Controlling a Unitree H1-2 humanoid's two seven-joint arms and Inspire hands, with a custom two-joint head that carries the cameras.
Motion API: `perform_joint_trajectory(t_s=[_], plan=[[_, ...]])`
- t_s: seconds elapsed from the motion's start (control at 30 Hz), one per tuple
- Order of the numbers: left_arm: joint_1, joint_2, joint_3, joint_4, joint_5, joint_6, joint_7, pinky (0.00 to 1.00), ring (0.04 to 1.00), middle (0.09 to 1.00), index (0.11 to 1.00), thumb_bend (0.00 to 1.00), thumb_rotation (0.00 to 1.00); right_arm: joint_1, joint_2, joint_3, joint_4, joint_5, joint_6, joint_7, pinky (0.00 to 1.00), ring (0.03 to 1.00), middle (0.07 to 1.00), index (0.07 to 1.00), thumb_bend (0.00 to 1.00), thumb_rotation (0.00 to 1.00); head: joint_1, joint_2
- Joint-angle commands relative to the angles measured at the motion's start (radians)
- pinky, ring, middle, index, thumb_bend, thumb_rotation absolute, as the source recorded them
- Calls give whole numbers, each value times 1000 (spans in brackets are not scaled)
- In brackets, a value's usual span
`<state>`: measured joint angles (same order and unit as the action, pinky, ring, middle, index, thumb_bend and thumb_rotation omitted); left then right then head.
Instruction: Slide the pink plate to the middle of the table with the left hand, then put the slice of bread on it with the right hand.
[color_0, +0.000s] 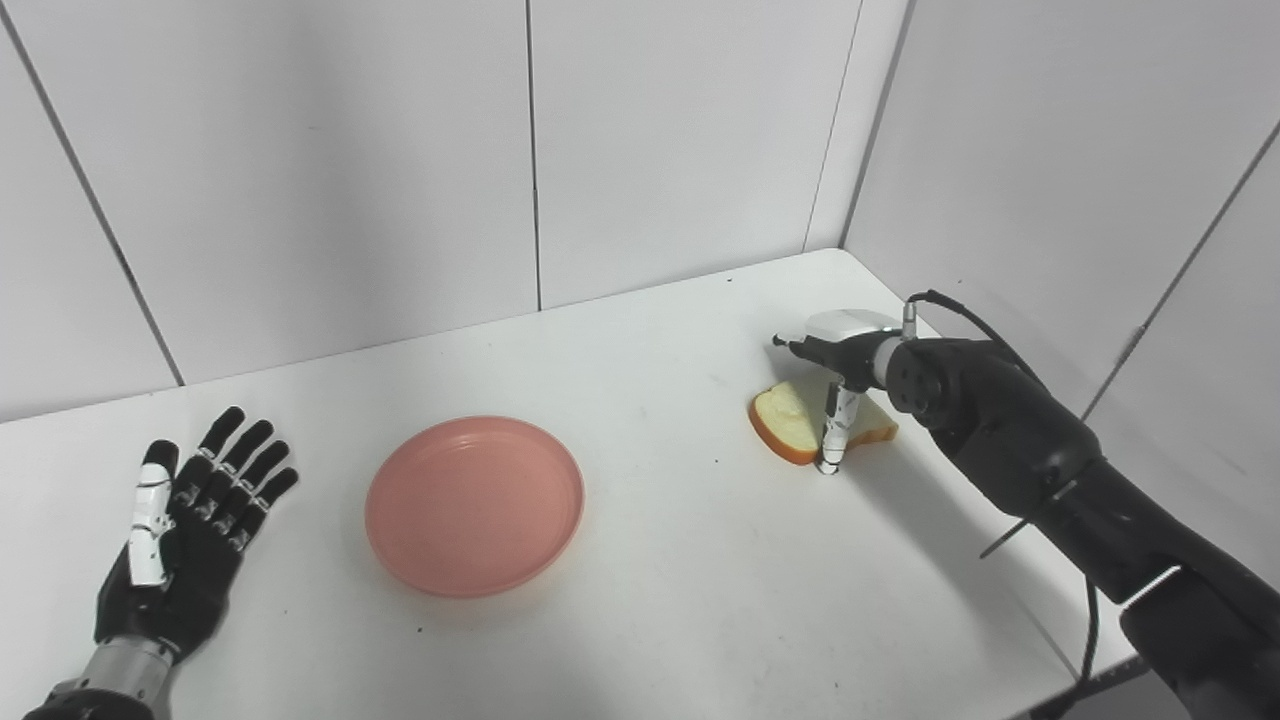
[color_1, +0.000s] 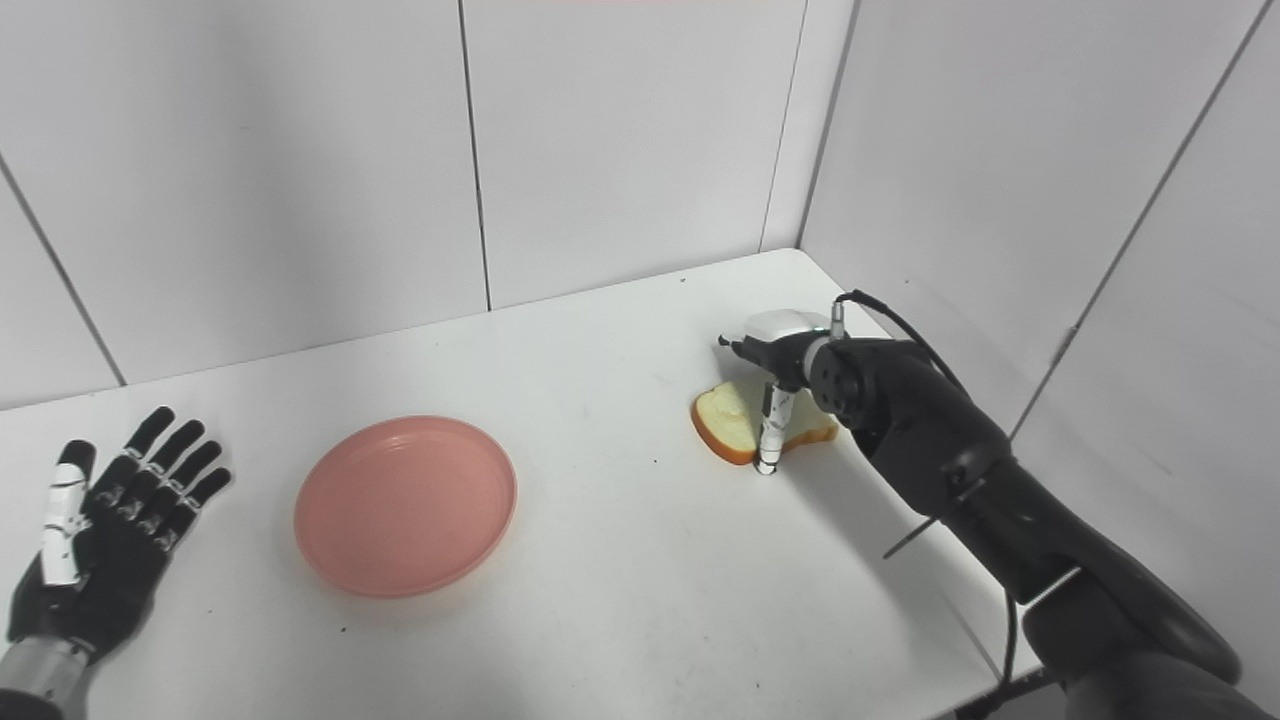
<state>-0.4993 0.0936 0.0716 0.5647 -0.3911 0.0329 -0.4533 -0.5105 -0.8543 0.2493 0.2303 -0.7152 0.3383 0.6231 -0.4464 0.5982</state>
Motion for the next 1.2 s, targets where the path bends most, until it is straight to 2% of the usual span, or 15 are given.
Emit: perform_joint_trajectory(t_s=[0.0,0.07,0.17,0.2,0.23,0.27,0.3,0.37,0.5,0.83,1.0,1.17], plan=[[43,14,-13,30,35,42,19,908,927,927,924,621,962,-21,10,1,-11,3,-33,-41,764,882,930,941,1000,150,1,-1],[43,15,-13,28,35,44,19,905,928,927,922,631,953,-20,15,7,-15,-2,-32,-52,706,833,884,902,1000,102,0,2],[44,12,-8,24,31,52,28,909,921,923,918,622,943,-25,18,2,-12,17,-40,-55,646,714,775,786,906,11,0,2],[44,13,-9,25,32,52,28,909,921,923,918,622,943,-22,18,-6,-6,34,-65,-72,645,710,771,782,902,8,0,3],[44,13,-10,26,33,52,27,905,924,925,919,623,950,-19,18,-11,-2,45,-83,-86,601,642,691,697,838,3,0,3],[44,13,-9,26,30,54,25,903,924,926,919,624,952,-15,20,-19,2,56,-97,-106,586,619,664,668,816,1,0,5],[44,13,-9,26,29,55,25,908,927,927,920,625,949,-12,21,-25,5,62,-111,-129,556,530,587,579,671,0,0,5],[44,13,-9,27,29,56,25,908,926,925,917,630,944,-8,22,-29,9,62,-131,-163,511,464,528,492,551,0,0,4],[42,14,-7,39,28,47,20,910,931,929,919,634,934,-4,15,-25,4,54,-166,-192,438,426,508,482,520,0,0,3],[37,9,-12,60,38,27,22,900,925,926,918,643,942,4,17,-35,-19,51,-181,-217,426,416,499,495,519,0,13,-12],[36,5,-19,69,44,17,22,900,929,929,922,652,945,0,17,-44,-51,52,-132,-185,434,422,499,495,519,0,33,-24],[35,-8,-28,60,53,29,43,902,929,929,921,656,941,10,5,-68,-90,47,-220,-255,402,403,488,506,519,0,63,-43]])
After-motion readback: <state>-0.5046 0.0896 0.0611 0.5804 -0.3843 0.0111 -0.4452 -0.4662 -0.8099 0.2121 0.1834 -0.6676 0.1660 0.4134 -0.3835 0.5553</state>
